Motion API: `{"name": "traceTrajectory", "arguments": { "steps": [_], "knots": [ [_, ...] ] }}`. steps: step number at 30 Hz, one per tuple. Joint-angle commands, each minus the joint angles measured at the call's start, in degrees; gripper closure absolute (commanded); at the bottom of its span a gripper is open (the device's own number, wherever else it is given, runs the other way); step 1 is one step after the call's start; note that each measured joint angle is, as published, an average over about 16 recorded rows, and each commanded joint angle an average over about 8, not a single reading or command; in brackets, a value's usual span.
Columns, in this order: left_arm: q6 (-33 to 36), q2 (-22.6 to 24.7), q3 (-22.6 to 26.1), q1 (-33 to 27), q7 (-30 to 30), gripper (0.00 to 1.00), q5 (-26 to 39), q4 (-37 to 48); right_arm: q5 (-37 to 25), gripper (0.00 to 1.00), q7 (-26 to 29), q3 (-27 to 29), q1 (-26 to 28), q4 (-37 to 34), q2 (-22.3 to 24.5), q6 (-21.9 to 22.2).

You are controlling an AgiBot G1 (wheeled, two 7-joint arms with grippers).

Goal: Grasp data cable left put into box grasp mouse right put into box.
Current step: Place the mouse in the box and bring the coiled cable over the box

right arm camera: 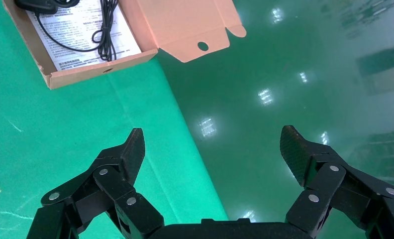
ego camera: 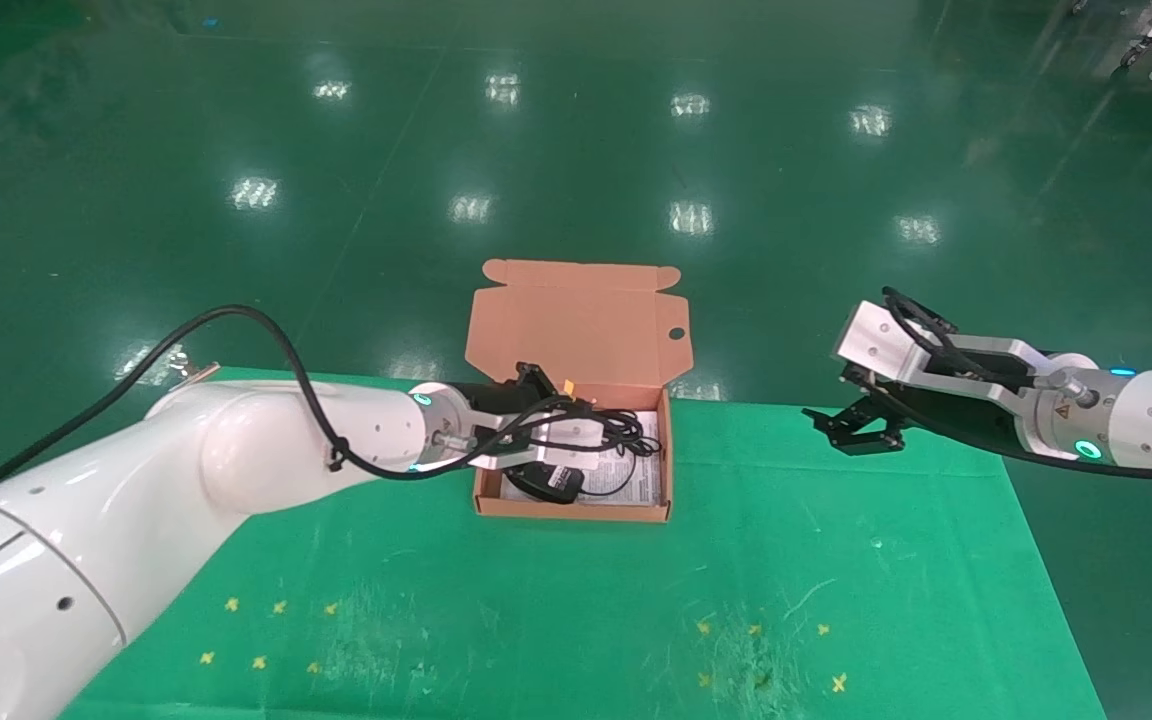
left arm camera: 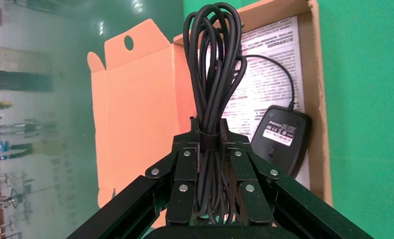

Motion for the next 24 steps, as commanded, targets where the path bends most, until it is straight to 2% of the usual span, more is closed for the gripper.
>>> {"name": "traceTrajectory", "arguments": {
  "steps": [1, 13, 24],
  "knots": [
    [-0.3, 0.1, 0.8, -0.1, 0.0, 0.0, -1.3, 0.3, -0.3, 0.0, 0.4, 0.0, -0.1, 0.6, 0.3, 0.2],
    [-0.1, -0.1, 0.5, -0.1, 0.1, 0.0, -0.7, 0.0, -0.2, 0.0, 0.3, -0.1, -0.1, 0.3, 0.1, 0.2],
    [-0.3, -2.6, 0.2, -1.5, -0.7, 0.0, -0.7, -2.2, -0.3, 0.0, 0.0, 0.7, 1.4, 0.8, 0.3, 0.7]
  ]
}}
